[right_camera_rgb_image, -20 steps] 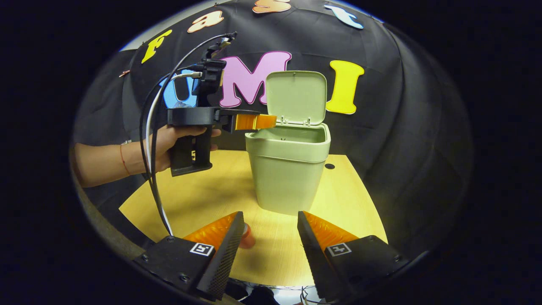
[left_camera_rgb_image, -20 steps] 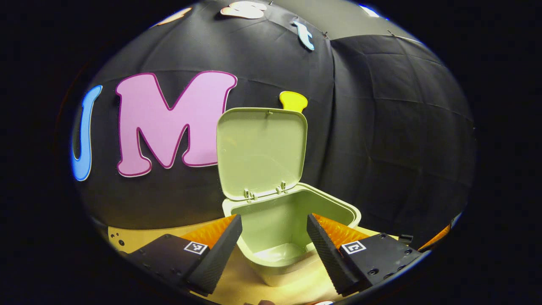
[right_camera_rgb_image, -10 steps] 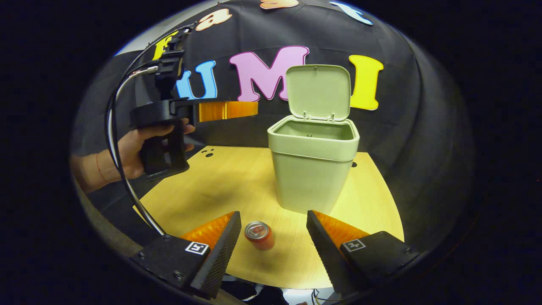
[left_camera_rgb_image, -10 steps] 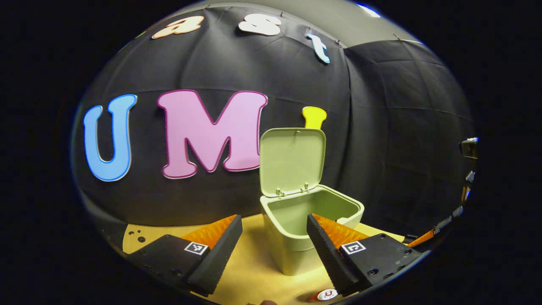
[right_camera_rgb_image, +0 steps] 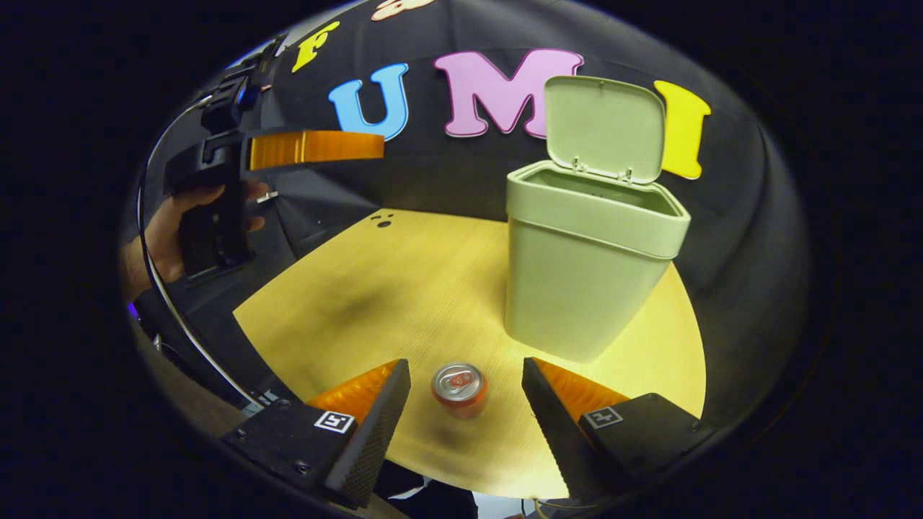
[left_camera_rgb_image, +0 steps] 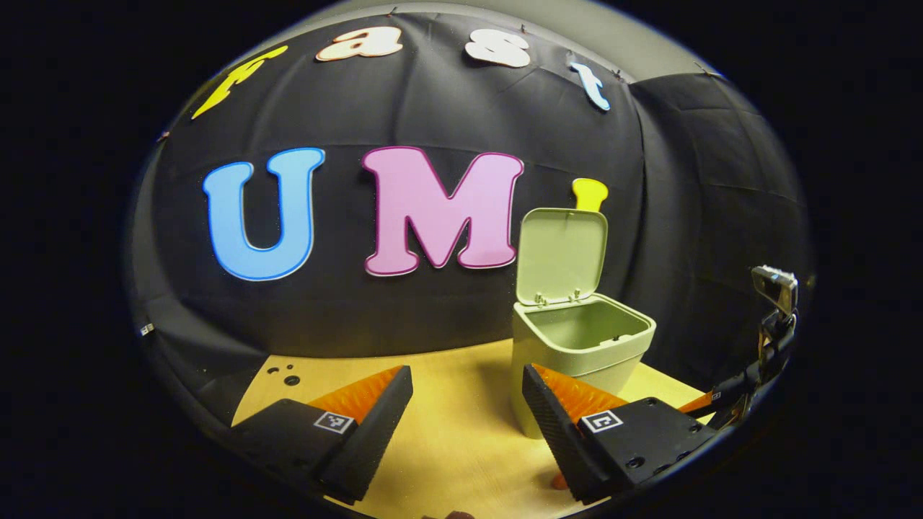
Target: Press the lid of the desktop garbage bin to open it, pick up the crumpled paper on the desktop and throw it into the bin, then pick up the pop can on the desktop and drop it into the bin, and finally close the garbage bin lid.
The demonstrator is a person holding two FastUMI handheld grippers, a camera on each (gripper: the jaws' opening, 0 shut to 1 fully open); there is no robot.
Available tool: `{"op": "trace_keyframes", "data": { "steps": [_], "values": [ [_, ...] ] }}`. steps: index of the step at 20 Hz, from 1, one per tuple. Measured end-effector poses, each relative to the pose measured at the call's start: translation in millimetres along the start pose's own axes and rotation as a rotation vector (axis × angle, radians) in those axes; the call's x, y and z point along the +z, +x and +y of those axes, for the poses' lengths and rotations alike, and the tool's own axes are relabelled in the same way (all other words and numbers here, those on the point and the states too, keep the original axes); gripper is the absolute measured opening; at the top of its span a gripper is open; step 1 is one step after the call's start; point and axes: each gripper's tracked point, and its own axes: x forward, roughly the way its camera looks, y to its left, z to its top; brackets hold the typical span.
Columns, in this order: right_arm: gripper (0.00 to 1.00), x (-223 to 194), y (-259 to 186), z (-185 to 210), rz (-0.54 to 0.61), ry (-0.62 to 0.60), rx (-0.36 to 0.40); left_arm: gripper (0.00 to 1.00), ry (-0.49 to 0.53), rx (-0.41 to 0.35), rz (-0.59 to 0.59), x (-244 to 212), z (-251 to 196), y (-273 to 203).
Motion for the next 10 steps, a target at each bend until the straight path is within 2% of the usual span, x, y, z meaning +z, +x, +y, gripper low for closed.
{"op": "trace_keyframes", "data": {
  "steps": [6,10],
  "values": [
    [0.98,-21.8,26.1,1.9,0.074,-0.055,0.040,0.99,-0.031,0.090,0.028,-18.4,27.6,-30.9],
    [0.98,-36.2,41.9,5.7,0.120,-0.104,0.061,0.98,-0.046,0.122,0.053,-30.9,37.5,-46.7]
  ]
}}
